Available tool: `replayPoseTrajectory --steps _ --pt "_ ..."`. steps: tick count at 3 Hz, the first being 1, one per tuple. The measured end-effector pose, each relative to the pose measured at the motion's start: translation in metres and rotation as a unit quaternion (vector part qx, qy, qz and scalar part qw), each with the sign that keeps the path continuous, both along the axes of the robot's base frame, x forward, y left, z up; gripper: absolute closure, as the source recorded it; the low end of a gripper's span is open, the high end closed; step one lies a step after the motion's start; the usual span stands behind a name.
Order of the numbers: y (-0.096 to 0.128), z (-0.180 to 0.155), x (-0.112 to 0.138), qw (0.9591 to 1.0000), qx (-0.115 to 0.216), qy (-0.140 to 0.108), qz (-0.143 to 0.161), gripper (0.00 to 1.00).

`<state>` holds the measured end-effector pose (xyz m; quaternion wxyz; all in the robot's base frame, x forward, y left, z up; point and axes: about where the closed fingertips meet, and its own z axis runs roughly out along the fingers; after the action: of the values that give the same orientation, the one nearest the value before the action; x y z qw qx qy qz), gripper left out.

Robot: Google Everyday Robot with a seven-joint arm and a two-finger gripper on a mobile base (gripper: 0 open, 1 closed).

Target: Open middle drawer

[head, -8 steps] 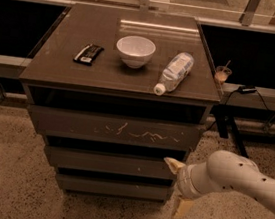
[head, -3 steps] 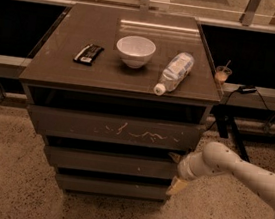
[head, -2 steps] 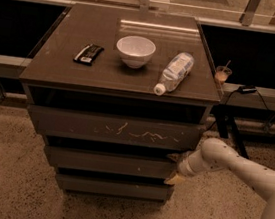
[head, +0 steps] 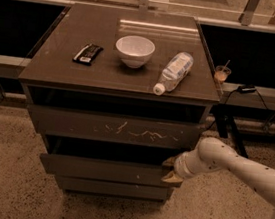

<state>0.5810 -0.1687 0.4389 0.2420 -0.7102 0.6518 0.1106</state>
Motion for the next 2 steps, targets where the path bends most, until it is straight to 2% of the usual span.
replayPoseTrajectory --steps 1,2 --pt "0.011 0.004 -0.030 0.9995 -0.007 0.012 0.027 0.53" --pt "0.020 0.005 -0.055 0.9986 -0.004 0.020 0.050 0.35"
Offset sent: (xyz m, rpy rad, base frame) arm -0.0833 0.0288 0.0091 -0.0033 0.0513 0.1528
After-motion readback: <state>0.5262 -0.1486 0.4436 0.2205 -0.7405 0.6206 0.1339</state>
